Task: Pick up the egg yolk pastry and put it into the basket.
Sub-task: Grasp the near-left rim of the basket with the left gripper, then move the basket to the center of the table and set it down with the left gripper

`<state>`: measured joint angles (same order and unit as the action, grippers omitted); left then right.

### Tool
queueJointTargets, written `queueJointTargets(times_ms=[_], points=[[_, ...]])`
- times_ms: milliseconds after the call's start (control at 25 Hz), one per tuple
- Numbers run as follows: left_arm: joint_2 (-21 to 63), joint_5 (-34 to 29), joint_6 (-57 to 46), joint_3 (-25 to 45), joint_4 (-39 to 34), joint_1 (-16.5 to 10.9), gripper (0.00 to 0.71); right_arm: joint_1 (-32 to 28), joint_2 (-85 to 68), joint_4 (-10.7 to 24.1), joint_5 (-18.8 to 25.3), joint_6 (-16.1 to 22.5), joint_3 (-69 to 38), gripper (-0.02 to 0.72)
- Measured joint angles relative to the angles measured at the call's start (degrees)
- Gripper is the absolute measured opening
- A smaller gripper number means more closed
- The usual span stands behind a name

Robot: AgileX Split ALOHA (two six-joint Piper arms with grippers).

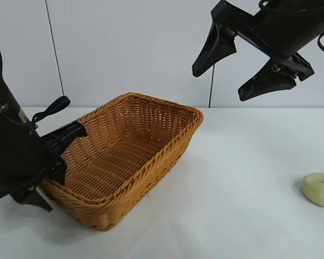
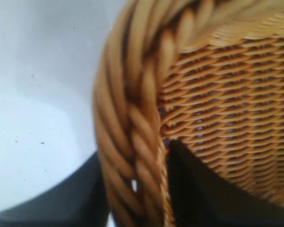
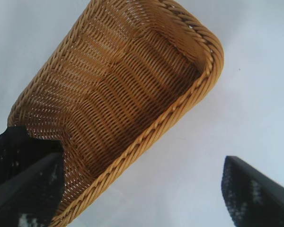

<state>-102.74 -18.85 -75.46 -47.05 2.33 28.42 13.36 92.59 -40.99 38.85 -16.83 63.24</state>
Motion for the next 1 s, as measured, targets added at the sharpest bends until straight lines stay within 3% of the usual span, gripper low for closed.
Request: queueJointTargets(times_ms=[200,400,600,1000], points=[[0.0,-2.0,1.4,-0.8,-0.3,-0.2,0.085,0.0,0.0,0.0,0.0,0.0,0.0,0.646],[0.9,-9.3,8.3,-5.4,1.9,-3.8,0.084,0.0,0.0,0.1,0.1,0.0,0.0,0.646],[0.9,-15.1,24.7,-12.6,7.6,-8.4,0.084,0.0,0.0,0.1,0.1,0.0,0.0,0.646],[-8.9,-28.3,52.8,-28.9,11.1,-9.5,0.083,0.0,0.0,0.1,0.1,0.0,0.0,0.646]])
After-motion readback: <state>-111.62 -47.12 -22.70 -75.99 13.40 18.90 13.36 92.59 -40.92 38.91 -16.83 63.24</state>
